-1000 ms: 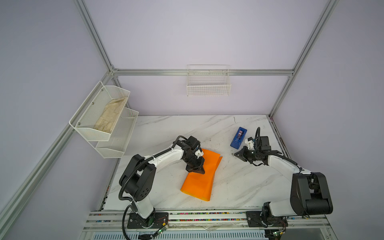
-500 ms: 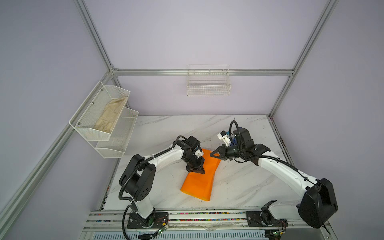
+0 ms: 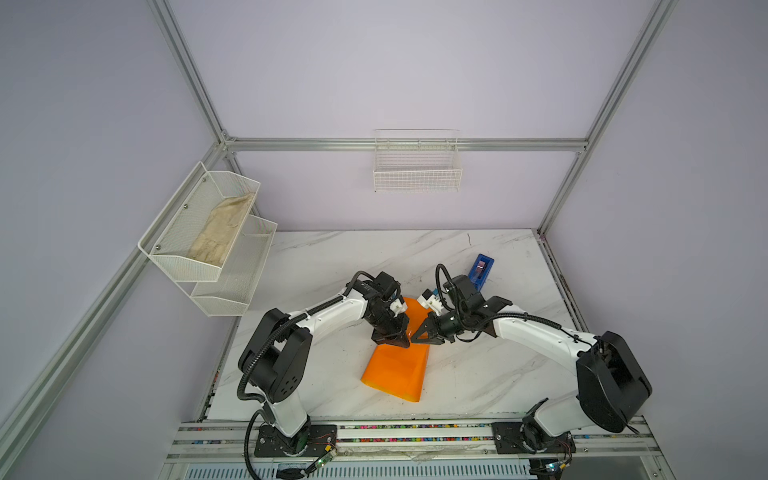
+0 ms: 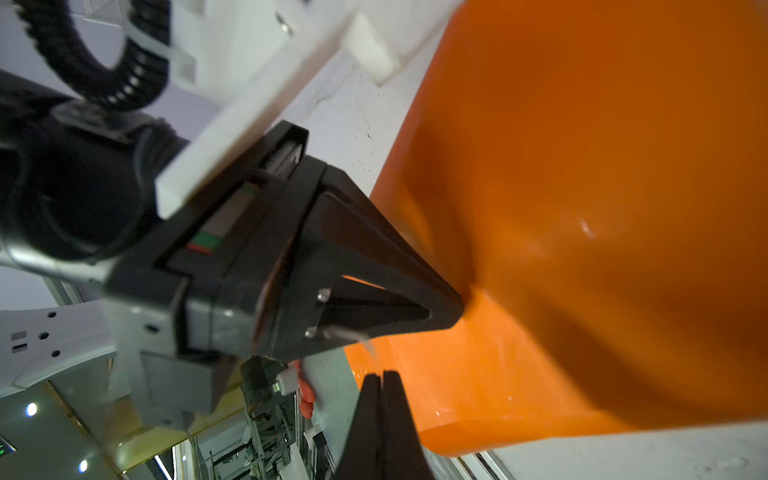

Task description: Wrap the gift box in paper

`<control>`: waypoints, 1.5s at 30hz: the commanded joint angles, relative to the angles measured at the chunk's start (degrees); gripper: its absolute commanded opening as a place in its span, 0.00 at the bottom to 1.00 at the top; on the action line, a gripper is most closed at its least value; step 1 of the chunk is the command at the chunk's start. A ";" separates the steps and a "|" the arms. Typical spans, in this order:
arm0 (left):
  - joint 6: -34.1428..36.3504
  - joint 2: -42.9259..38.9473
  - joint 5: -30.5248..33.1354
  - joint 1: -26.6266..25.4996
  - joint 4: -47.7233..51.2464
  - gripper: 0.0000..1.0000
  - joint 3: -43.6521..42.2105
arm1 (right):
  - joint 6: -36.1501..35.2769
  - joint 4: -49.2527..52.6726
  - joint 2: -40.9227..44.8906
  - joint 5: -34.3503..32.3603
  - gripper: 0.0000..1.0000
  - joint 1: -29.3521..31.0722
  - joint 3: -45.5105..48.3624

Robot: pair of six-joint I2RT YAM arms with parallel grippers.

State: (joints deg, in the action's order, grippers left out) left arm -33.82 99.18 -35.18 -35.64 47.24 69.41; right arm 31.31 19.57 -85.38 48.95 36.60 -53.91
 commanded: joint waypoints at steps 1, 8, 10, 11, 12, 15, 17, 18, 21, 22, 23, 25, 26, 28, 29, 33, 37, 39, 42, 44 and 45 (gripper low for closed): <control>0.33 0.66 5.72 -0.14 3.12 0.01 -2.08 | -2.74 3.96 -0.31 1.47 0.00 -0.06 1.54; 0.35 0.50 5.82 -0.24 3.38 0.01 -2.33 | -3.49 6.03 -1.42 0.68 0.00 -0.13 2.06; 0.40 0.36 5.85 -0.22 3.38 0.01 -2.39 | -3.54 6.58 -2.23 -0.12 0.00 -0.12 1.72; 0.36 0.34 5.88 -0.23 3.38 0.01 -2.43 | -3.54 6.77 -2.57 -0.55 0.00 -0.20 1.54; 0.42 0.32 5.91 -0.22 3.38 0.01 -2.43 | -3.54 6.96 -2.84 -0.99 0.00 -0.29 1.33; 0.41 0.21 5.91 -0.20 3.49 0.01 -2.47 | -3.45 7.48 -3.55 -1.95 0.00 -1.07 0.59; 0.34 0.21 5.99 -0.22 3.47 0.01 -2.43 | -3.62 7.80 -3.74 -2.01 0.00 -1.84 0.19; 0.34 0.10 5.98 -0.22 3.47 0.01 -2.40 | -3.78 8.13 -3.72 -2.08 0.00 -2.28 -0.01; 0.34 0.10 6.00 -0.18 3.43 0.01 -2.43 | -4.72 9.46 -3.56 -2.23 0.00 -3.23 -0.97; 0.38 0.14 6.03 -0.21 3.55 0.01 -2.41 | -4.99 9.84 -3.60 -2.22 0.00 -3.52 -1.32; 0.34 0.12 6.08 -0.22 3.56 0.01 -2.35 | -5.18 10.10 -3.70 -2.24 0.00 -3.70 -1.61; 0.34 0.25 5.99 -0.22 3.61 0.01 -2.18 | -5.62 10.31 -4.21 -2.15 0.00 -4.06 -2.11; 0.34 0.31 6.00 -0.21 3.64 0.01 -2.09 | -5.72 10.20 -4.57 -2.13 0.00 -4.10 -2.30; 0.47 0.31 6.08 -0.21 3.73 0.01 -1.99 | -6.13 10.22 -5.58 -2.19 0.00 -4.17 -2.62; 0.43 0.36 6.09 -0.22 3.73 0.01 -1.91 | -6.29 10.42 -5.98 -2.35 0.00 -4.25 -2.60; 0.51 0.47 6.15 -0.22 3.94 0.01 -1.90 | -7.47 11.63 -7.24 -3.99 0.00 -4.78 -2.49; 0.60 0.49 6.26 -0.19 4.15 0.01 -1.50 | -8.62 13.18 -7.94 -5.00 0.00 -4.97 -3.04; 0.60 0.43 6.27 -0.19 4.39 0.01 -0.83 | -8.81 13.21 -8.30 -5.05 0.00 -5.05 -3.04; 0.62 0.11 6.56 -0.21 5.33 0.01 1.11 | -10.56 14.31 -9.23 -5.12 0.00 -5.05 -3.10; 0.51 -0.45 6.95 -0.20 6.27 0.02 3.02 | -11.09 14.53 -9.46 -5.10 0.00 -5.12 -2.78; 0.51 -0.84 7.16 -0.14 6.87 0.02 4.40 | -11.10 14.34 -9.41 -5.06 0.00 -5.12 -2.49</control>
State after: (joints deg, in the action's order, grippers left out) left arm -33.63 99.09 -34.02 -35.81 48.53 70.17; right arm 22.50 30.06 -93.12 47.62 31.75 -56.90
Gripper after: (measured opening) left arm 0.047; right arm 0.047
